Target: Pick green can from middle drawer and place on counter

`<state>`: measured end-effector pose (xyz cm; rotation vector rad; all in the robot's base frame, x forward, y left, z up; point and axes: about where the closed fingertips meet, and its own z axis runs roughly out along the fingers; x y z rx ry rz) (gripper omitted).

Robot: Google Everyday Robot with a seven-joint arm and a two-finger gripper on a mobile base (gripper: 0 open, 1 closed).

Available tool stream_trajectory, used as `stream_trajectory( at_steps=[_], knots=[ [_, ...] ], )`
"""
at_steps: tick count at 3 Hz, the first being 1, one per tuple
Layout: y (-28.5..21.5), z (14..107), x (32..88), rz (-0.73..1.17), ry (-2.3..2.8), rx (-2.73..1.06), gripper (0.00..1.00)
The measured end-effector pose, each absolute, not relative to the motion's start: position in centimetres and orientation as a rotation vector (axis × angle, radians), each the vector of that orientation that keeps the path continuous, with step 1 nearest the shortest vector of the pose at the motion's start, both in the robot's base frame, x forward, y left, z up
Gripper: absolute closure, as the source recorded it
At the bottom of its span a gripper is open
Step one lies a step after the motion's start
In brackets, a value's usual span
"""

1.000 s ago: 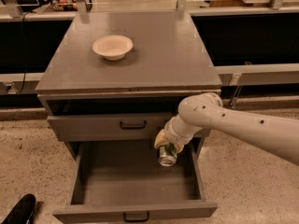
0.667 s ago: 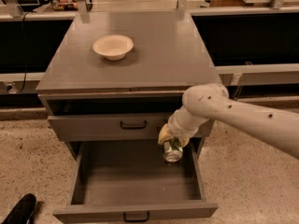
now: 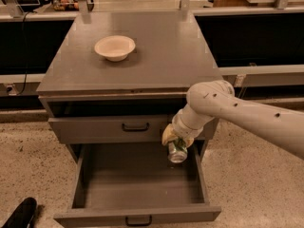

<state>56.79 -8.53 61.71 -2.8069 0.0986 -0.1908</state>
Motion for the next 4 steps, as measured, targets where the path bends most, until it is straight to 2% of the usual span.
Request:
stream_trajectory(
  at_steps=[2, 4],
  knots=[
    [-9.5, 65.4, 55.2, -0.095, 0.072, -2.747, 1.00],
    [-10.6, 78.6, 54.0, -0.213, -0.133, -2.716, 1.00]
  ],
)
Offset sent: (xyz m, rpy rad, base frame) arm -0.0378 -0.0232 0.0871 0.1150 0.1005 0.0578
